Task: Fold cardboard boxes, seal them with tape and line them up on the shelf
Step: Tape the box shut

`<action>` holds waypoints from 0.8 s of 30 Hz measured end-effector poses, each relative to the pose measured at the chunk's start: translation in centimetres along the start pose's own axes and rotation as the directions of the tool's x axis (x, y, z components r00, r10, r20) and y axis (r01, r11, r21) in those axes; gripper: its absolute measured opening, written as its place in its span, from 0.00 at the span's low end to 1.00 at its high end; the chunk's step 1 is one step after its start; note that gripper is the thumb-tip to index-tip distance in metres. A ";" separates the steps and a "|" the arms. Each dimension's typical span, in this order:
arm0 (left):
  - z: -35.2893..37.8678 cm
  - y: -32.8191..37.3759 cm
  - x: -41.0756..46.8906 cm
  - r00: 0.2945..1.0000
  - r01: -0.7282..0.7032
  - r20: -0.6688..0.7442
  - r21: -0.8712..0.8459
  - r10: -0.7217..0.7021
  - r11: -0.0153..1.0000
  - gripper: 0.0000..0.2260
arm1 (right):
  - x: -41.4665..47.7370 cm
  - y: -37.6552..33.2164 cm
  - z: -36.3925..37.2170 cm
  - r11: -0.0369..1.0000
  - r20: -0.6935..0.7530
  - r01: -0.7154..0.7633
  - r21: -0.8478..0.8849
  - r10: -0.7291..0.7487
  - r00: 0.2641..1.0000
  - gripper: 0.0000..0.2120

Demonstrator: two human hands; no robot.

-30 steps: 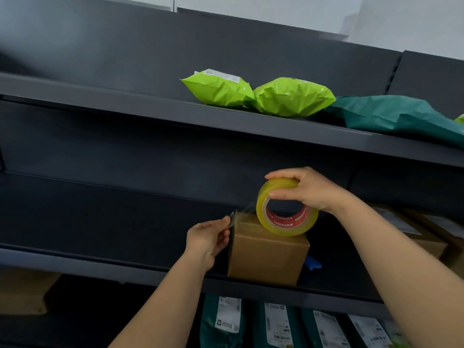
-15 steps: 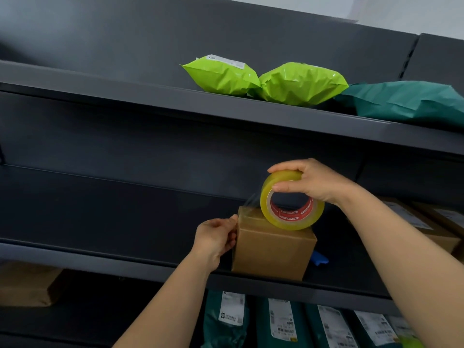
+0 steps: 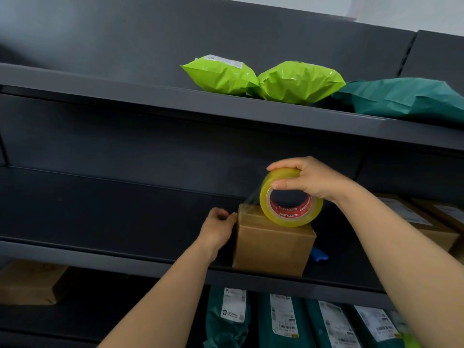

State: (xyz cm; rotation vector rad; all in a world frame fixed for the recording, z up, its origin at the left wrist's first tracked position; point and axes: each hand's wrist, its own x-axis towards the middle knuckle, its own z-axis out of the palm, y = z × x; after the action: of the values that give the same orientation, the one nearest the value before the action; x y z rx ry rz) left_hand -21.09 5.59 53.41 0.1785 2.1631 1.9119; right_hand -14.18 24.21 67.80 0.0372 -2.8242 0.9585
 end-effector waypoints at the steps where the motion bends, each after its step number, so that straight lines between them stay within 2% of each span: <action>1: 0.2 -0.4 0.1 1.000 0.023 0.017 0.027 -0.023 0.999 0.11 | 0.0 0.0 0.0 1.000 -0.002 0.001 -0.003 -0.001 1.000 0.17; 3: 0.0 -0.7 -0.1 0.999 0.028 0.019 0.027 -0.029 0.999 0.11 | 0.0 0.2 0.0 1.000 -0.007 0.007 -0.002 -0.007 1.000 0.17; 4: -0.4 -0.6 -0.2 0.999 0.002 0.033 -0.034 -0.001 0.999 0.13 | 0.0 0.2 0.0 1.000 -0.005 0.010 -0.003 -0.010 1.000 0.17; 5: -1.0 -0.4 -0.3 0.996 -0.033 0.084 -0.137 0.045 0.990 0.17 | 0.0 0.2 0.0 1.000 -0.002 0.010 -0.007 -0.010 1.000 0.19; 7: -2.0 0.2 -0.6 0.942 -0.068 0.291 -0.318 0.165 0.946 0.29 | 0.0 0.2 0.0 1.000 0.009 0.006 -0.020 -0.006 1.000 0.27; 9: -2.3 0.7 -1.0 0.853 -0.093 0.485 -0.222 0.193 0.971 0.43 | 0.3 0.6 -0.1 0.999 0.022 0.012 -0.033 -0.011 1.000 0.31; 11: -1.8 0.9 -0.9 0.837 -0.172 0.522 -0.030 0.162 0.985 0.52 | 0.1 0.5 -0.1 0.999 0.016 0.012 -0.042 -0.012 1.000 0.27; 13: -1.4 0.9 -0.7 0.865 -0.200 0.473 0.016 0.168 0.980 0.52 | -0.1 0.6 -0.2 0.999 -0.051 0.007 -0.033 -0.008 0.999 0.26; 15: -1.2 0.7 -0.6 0.867 -0.217 0.459 -0.002 0.193 0.976 0.50 | -0.5 0.6 -0.4 0.999 -0.144 -0.002 0.034 0.007 0.990 0.26; 17: -1.3 0.3 -0.5 0.866 -0.236 0.453 -0.002 0.211 0.972 0.48 | -1.0 0.6 -0.9 0.998 -0.178 -0.012 0.060 0.023 0.984 0.24; 20: -1.3 0.1 -0.3 0.861 -0.264 0.457 0.020 0.226 0.964 0.44 | -1.7 1.0 -2.2 0.999 -0.180 -0.036 0.032 0.041 0.983 0.20; 24: -1.3 0.5 -0.3 0.855 -0.284 0.468 0.059 0.225 0.957 0.43 | -3.0 1.4 -3.8 0.998 -0.120 -0.067 -0.001 0.066 0.991 0.19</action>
State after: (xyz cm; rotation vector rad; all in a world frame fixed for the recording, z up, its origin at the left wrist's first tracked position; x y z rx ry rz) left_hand -21.22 4.31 54.05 0.8904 2.0013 1.6349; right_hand -10.76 27.55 69.40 -0.1120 -2.7333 0.9339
